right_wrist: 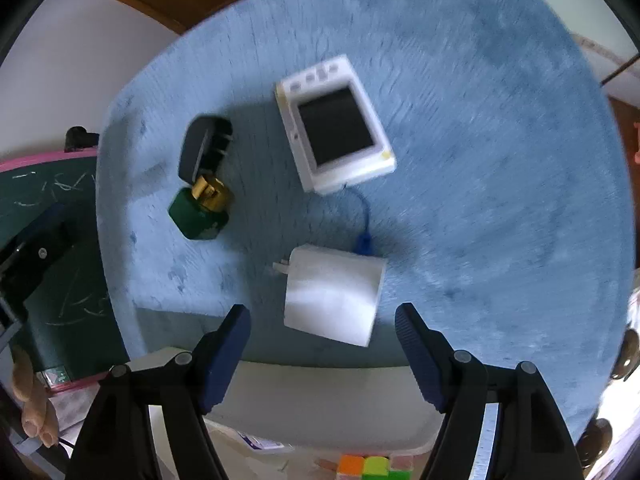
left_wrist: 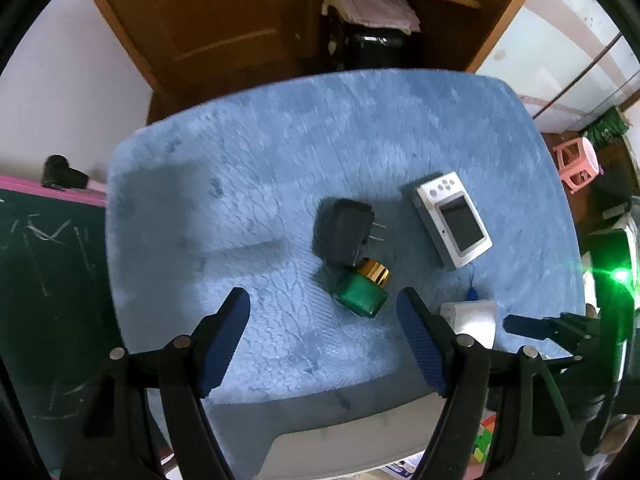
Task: Organize rigid objects
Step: 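Move both tools toward the white charger and green jar on the table, then grasp the white charger with the right tool while the left tool approaches the green jar, then grasp the green gold-lidded jar with the left tool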
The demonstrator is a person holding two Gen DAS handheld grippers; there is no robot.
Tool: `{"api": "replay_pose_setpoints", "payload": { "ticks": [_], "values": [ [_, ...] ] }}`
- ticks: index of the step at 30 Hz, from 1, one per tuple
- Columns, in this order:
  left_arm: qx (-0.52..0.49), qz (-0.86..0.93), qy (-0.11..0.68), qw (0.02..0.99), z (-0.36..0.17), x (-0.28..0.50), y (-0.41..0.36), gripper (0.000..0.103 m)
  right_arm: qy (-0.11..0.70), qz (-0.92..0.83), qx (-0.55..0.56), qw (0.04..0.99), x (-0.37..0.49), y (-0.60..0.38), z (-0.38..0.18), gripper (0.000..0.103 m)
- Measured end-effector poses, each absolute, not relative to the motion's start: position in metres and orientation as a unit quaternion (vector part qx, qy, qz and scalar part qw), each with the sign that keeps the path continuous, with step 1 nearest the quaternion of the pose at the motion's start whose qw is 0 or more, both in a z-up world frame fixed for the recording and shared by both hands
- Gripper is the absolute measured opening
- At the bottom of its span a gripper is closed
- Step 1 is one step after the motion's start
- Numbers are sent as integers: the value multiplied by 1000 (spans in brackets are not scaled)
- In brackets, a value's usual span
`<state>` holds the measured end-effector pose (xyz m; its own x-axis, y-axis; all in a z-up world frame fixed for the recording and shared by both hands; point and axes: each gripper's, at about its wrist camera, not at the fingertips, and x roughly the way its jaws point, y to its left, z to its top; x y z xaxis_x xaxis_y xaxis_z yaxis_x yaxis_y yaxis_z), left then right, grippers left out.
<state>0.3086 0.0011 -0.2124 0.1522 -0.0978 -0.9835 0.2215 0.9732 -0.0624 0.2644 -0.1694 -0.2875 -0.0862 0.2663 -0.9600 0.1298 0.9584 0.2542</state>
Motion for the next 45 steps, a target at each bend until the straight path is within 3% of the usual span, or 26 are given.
{"api": "replay_pose_setpoints", "payload": {
  "ticks": [10,13,31,33,37,41,45],
  "values": [
    [81,-127,655,741,-238,312,-12,79,753,38,102,649,269,-146,-313,75],
    [83,-134,659,736,-244,314,-16,79,754,25,82,651,268,-142,-318,62],
    [164,-163,686,690,-302,321,-51,78,755,12,70,651,259,-148,-320,58],
    [157,-162,690,688,-307,322,-54,74,754,14,66,653,258,-146,-320,58],
    [146,-162,695,685,-314,324,-56,54,754,18,67,653,258,-127,-323,59],
    [151,-167,688,690,-318,320,-61,47,755,21,67,652,257,-131,-321,58],
    [168,-164,670,704,-316,316,-67,46,754,23,67,653,258,-141,-319,58]
  ]
}}
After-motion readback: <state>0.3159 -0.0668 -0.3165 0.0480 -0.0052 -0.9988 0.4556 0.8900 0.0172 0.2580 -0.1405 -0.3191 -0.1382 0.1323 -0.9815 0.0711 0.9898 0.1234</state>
